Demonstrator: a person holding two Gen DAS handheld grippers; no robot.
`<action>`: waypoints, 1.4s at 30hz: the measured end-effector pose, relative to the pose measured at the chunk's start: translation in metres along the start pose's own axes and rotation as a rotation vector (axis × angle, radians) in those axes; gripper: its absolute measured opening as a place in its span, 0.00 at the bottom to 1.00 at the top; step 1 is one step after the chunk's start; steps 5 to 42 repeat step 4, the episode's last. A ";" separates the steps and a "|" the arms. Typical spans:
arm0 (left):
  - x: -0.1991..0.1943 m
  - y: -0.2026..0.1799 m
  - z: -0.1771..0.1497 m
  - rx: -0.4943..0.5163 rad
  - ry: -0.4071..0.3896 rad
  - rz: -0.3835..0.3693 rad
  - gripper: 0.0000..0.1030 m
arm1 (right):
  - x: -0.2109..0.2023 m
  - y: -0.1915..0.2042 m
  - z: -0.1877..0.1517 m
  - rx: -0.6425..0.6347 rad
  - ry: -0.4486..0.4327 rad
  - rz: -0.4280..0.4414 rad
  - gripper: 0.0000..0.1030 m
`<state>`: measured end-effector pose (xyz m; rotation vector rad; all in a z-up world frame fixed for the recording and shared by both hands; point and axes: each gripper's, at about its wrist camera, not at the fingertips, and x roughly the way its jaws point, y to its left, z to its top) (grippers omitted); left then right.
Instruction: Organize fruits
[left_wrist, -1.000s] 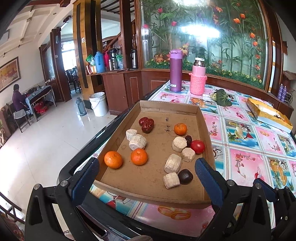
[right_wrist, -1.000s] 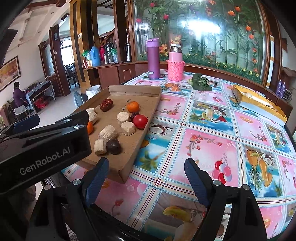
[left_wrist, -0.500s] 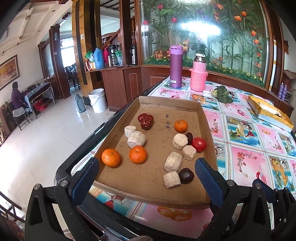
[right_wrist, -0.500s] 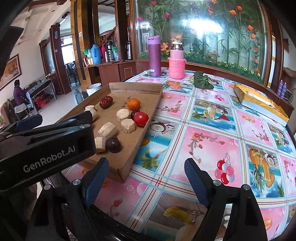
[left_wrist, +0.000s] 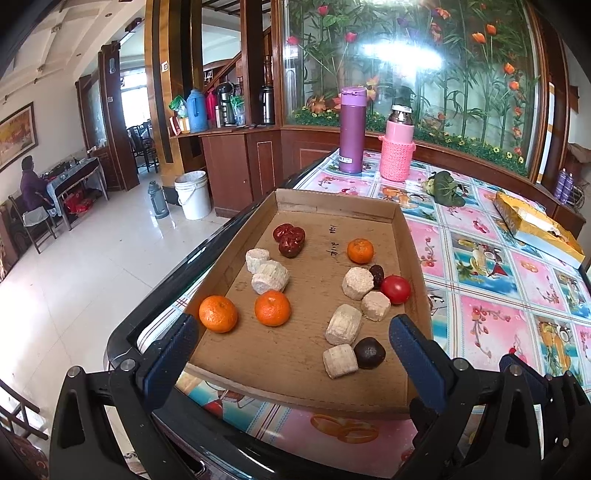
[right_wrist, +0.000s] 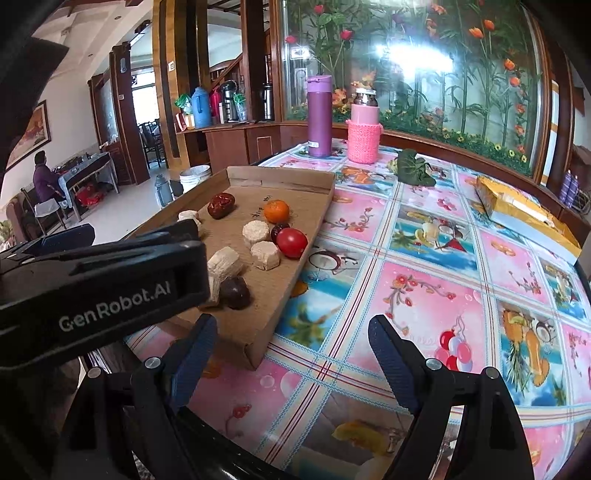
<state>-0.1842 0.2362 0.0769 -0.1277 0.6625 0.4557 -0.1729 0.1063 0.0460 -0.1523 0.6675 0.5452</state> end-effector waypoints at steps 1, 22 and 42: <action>0.000 0.000 0.001 0.001 0.002 -0.002 1.00 | -0.001 0.000 0.001 -0.007 -0.006 0.000 0.85; -0.001 -0.003 0.005 0.011 0.005 0.002 1.00 | -0.006 -0.003 0.006 -0.014 -0.027 -0.007 0.86; -0.001 -0.003 0.005 0.011 0.005 0.002 1.00 | -0.006 -0.003 0.006 -0.014 -0.027 -0.007 0.86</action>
